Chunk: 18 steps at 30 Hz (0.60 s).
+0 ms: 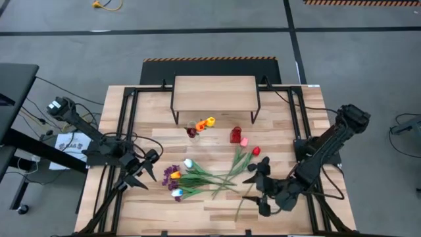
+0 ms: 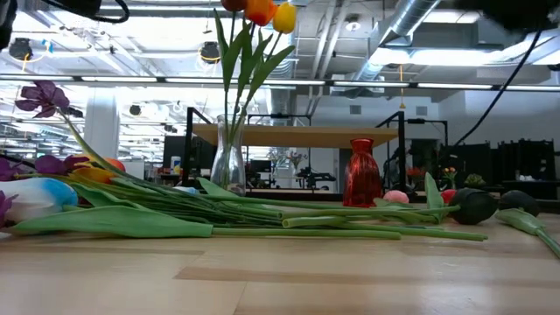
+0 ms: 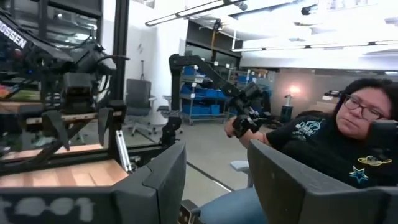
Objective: Pick and place flowers into a vace then onto a shelf
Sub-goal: Put the left black tulip into the transparent vase
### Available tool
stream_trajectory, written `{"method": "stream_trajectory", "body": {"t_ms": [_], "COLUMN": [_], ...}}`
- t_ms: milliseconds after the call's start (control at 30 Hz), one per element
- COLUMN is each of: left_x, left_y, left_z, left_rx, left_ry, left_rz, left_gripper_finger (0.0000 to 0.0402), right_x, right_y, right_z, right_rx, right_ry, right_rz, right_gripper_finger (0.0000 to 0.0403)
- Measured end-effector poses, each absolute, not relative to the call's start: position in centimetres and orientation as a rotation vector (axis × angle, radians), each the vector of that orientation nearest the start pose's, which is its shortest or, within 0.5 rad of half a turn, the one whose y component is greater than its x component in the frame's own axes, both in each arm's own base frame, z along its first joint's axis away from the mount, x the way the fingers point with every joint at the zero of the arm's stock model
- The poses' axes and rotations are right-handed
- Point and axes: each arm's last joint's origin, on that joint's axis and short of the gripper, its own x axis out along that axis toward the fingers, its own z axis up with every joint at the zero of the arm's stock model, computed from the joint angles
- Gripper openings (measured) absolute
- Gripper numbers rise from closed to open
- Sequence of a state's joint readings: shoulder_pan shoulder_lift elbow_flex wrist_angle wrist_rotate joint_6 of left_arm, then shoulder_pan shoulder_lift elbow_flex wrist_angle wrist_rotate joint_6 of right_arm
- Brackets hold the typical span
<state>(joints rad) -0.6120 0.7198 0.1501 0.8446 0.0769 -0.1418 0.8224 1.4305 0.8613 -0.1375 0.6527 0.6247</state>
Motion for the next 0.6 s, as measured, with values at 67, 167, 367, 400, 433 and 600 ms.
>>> {"method": "stream_trajectory", "body": {"t_ms": [67, 167, 367, 400, 433, 600], "left_x": [12.3, 12.3, 12.4, 12.4, 12.5, 12.7], "left_y": [-9.3, -9.6, -10.1, -10.1, -10.2, -10.3], "left_z": [22.1, 21.9, 21.7, 21.7, 21.7, 21.8], "left_rx": [-0.211, -0.211, -0.176, -0.174, -0.173, -0.139], "left_ry": [-0.214, -0.2, -0.211, -0.214, -0.219, -0.258], "left_rz": [-0.688, -0.673, -0.677, -0.679, -0.679, -0.673], "left_gripper_finger": [0.0163, 0.0163, 0.0163, 0.0163, 0.0163, 0.0163], "right_x": [20.8, 21.3, 23.2, 23.5, 23.9, 24.8], "right_y": [19.7, 19.6, 19.8, 19.6, 19.4, 17.6], "right_z": [21.1, 19.7, 17.7, 17.4, 17.2, 16.5], "right_rx": [0.158, 0.165, 0.061, 0.043, 0.036, -0.003], "right_ry": [0.515, 0.472, 0.439, 0.442, 0.44, 0.496], "right_rz": [-0.026, -0.021, -0.015, -0.023, -0.034, -0.107], "right_gripper_finger": [0.026, 0.026, 0.026, 0.026, 0.026, 0.026]}}
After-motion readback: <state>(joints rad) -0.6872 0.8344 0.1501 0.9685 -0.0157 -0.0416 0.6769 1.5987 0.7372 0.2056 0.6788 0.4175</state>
